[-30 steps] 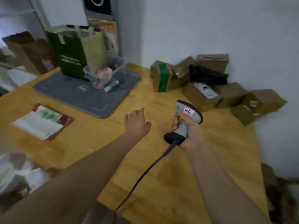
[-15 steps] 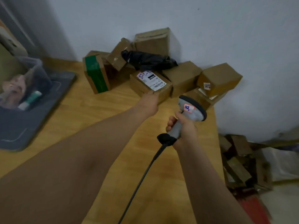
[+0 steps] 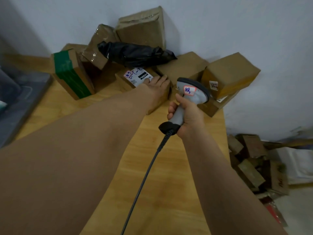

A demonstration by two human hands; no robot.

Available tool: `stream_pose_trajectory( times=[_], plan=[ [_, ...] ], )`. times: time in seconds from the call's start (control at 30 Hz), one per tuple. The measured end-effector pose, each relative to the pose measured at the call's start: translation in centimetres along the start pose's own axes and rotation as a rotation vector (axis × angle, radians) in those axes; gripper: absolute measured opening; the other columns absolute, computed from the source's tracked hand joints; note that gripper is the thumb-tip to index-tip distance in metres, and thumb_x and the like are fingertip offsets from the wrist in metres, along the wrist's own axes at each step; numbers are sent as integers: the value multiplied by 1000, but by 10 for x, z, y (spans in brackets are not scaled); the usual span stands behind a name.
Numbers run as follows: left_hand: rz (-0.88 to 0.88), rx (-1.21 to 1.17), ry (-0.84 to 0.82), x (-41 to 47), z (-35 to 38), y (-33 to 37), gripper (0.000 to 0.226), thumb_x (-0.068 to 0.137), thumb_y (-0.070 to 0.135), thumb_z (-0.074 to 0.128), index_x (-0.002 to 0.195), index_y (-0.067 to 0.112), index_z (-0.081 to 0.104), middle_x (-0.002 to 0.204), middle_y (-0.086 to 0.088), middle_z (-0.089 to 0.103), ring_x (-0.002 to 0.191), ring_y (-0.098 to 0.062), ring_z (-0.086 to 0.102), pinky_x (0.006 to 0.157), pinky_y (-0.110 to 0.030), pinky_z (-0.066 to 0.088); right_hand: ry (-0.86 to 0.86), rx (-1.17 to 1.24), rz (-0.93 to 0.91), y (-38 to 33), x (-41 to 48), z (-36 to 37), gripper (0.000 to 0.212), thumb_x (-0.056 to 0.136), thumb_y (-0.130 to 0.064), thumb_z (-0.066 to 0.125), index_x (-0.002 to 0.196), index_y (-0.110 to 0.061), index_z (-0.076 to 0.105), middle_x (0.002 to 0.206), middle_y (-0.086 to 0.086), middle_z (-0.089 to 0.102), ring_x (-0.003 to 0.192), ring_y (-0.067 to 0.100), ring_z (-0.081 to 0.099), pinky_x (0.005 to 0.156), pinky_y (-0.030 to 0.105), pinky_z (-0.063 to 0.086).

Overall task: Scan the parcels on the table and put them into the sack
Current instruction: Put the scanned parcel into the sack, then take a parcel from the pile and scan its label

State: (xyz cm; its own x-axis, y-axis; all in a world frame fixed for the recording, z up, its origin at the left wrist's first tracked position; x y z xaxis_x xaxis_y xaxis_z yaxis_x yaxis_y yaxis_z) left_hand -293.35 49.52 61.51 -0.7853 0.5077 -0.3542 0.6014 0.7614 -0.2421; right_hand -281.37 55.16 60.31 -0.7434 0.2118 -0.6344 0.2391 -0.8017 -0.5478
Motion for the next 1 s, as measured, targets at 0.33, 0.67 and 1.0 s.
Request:
stream_pose_trajectory(
  times=[0.33, 0.67, 1.0],
  plan=[
    [226, 133, 52, -80, 23, 12, 98, 82, 17, 65, 153, 13, -2, 159, -7, 2, 143, -27, 11, 115, -38, 19, 49, -231, 3, 26, -11, -25, 9, 89, -9, 64, 93, -4, 57, 65, 10, 62, 48, 15, 60, 44, 23, 46],
    [365, -189, -176, -277, 96, 27, 109, 78, 37, 68, 153, 17, -9, 160, -3, 0, 143, -24, 7, 114, -29, 12, 111, -616, 31, 102, -76, -65, 23, 80, -9, 74, 99, -7, 62, 99, 13, 70, 89, 26, 68, 83, 44, 54],
    [186, 149, -182, -242, 105, -33, 117, 73, 37, 76, 152, 34, -10, 158, -7, 1, 145, -29, 2, 111, -45, 19, 178, -526, 112, 162, -128, -80, 33, 83, -14, 72, 112, -9, 56, 89, 9, 58, 74, 24, 56, 61, 36, 47]
  ],
)
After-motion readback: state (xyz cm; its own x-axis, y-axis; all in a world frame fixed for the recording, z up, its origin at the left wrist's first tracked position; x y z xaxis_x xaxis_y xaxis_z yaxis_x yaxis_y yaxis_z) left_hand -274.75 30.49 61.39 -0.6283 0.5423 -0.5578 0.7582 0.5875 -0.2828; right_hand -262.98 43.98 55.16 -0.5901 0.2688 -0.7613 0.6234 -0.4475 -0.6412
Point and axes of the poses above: each hand's wrist, its own x-axis towards the middle knuckle, its own z-axis out of the palm, y = z × x, the point moved 7 cm from there along x, towards the middle knuckle
